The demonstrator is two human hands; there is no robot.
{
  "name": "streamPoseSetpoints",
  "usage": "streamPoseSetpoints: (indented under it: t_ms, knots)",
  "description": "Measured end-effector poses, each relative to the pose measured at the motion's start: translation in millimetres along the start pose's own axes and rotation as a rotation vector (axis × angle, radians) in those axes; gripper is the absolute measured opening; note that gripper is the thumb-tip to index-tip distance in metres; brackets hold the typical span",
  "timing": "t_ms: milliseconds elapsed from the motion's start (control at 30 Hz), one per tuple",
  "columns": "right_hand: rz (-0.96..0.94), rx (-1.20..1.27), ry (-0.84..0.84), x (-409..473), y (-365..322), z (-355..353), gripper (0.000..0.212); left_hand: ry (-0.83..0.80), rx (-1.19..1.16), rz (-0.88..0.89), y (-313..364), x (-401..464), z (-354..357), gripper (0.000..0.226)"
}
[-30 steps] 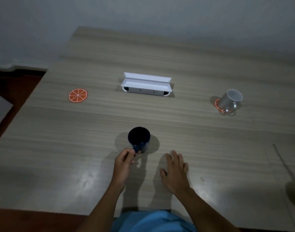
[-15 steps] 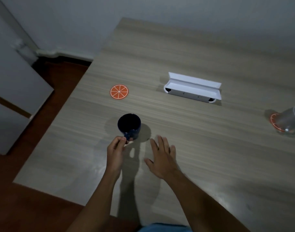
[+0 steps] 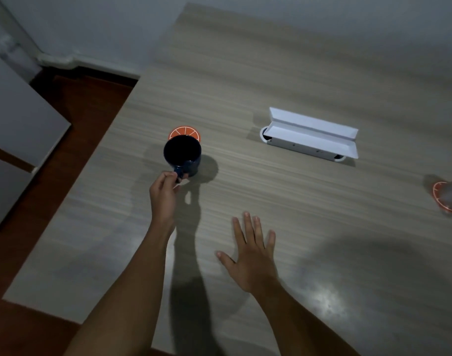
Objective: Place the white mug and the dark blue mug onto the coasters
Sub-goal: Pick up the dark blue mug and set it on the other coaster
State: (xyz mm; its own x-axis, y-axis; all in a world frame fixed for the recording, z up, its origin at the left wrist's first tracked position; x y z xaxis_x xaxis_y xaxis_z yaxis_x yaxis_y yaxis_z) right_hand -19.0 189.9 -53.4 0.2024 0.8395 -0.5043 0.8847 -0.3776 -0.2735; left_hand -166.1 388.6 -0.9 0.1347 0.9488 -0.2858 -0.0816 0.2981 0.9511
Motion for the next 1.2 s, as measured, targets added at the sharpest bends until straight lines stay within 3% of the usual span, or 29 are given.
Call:
streamPoseSetpoints:
  t_ms: [567, 1200]
  knots:
    - [0.021, -0.042, 0.061, 5, 0, 5, 0.091, 0.063, -0.017, 0.017, 20, 82, 12, 0.031]
    - [0.021, -0.048, 0.05, 6, 1, 6, 0.091, 0.08, -0.03, -0.014, 10, 98, 17, 0.033]
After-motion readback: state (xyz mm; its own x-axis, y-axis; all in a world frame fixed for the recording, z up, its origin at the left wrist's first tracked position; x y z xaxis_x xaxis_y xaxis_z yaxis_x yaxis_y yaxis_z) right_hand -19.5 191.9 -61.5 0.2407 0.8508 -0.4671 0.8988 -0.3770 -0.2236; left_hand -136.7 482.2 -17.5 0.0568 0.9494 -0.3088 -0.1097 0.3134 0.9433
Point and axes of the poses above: each hand's wrist, its own x-axis towards the middle knuckle, its own z-axis out of the palm, y = z × x, the point moved 4 cm from there along x, towards the middle knuckle, and after that the axes turned 9 degrees about -y, right-handed, at the moved point
